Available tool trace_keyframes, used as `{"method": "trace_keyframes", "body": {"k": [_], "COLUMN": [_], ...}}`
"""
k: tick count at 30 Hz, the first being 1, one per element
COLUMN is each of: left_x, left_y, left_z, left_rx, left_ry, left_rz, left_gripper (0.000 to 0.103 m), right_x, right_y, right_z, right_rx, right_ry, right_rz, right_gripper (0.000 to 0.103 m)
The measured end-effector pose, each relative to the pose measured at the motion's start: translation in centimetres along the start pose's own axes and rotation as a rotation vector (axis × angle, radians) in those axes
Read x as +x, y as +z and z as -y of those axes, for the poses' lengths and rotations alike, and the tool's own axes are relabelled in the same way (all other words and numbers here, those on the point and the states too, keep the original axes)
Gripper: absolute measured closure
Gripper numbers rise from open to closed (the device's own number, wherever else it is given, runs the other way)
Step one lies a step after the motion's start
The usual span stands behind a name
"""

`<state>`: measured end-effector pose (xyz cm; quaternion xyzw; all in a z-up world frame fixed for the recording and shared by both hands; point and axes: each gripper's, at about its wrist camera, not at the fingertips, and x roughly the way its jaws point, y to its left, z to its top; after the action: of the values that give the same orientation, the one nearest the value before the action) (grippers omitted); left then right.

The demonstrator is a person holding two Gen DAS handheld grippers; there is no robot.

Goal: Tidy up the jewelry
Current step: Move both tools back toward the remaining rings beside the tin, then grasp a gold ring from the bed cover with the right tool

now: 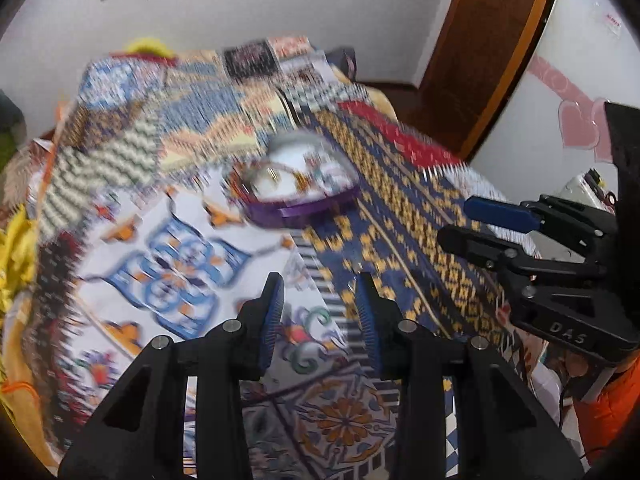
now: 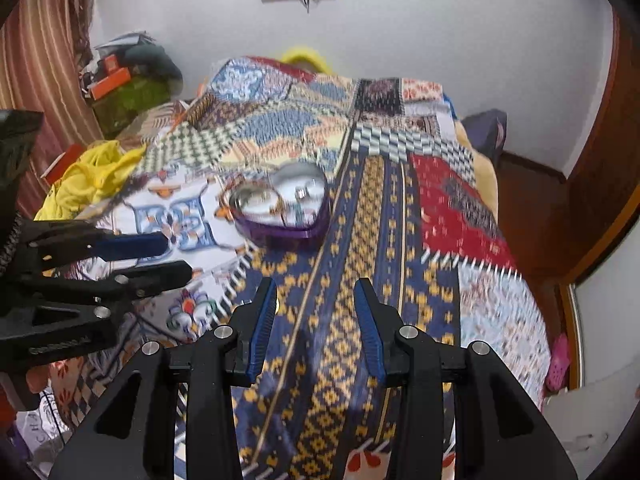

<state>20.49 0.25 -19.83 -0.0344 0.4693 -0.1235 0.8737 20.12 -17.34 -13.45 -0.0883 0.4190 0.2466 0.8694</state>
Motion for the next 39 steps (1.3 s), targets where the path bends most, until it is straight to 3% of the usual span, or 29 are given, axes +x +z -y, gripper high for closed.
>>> {"method": "trace_keyframes", "body": {"k": [6, 13, 18, 20, 24, 39], "left_x": [3.0, 4.1, 4.6, 4.7, 4.2, -0.6], "left_y": [-0.9, -0.8, -0.4, -0.3, -0.4, -1.6], "left_z": [0.7, 2.3, 2.0, 1.9, 1.3, -2.2], "left_rx": [-0.007, 0.048, 0.038, 0.038, 0.016, -0.026], "left_ry": [-0.028, -0.017, -0.02, -0.028, -0.045, 0.033], "left_rz": [-0.072, -0.069, -0.062, -0.059, -0.05, 0.051], "left_gripper": [0.067, 0.07, 0.082, 0.095, 0.094, 0.094], "right_x": [0.2, 0.7, 1.0, 1.3, 1.9, 5.9], "right_y": [-1.3, -2.1, -2.3, -2.2, -2.0, -0.4], "right_z": [1.2, 1.5, 1.4, 1.2, 0.6, -3.2], "right_rx": [0.046, 0.048, 0.05, 0.045, 0.036, -0.063], "right_ry": [0.009, 0.013, 0.026, 0.029, 0.051, 0.096], "right_rz": [-0.022, -0.042, -0.046, -0.051, -0.062, -0.102], "right_gripper": [0.066, 0.066, 0.066, 0.066, 0.066, 0.066]}}
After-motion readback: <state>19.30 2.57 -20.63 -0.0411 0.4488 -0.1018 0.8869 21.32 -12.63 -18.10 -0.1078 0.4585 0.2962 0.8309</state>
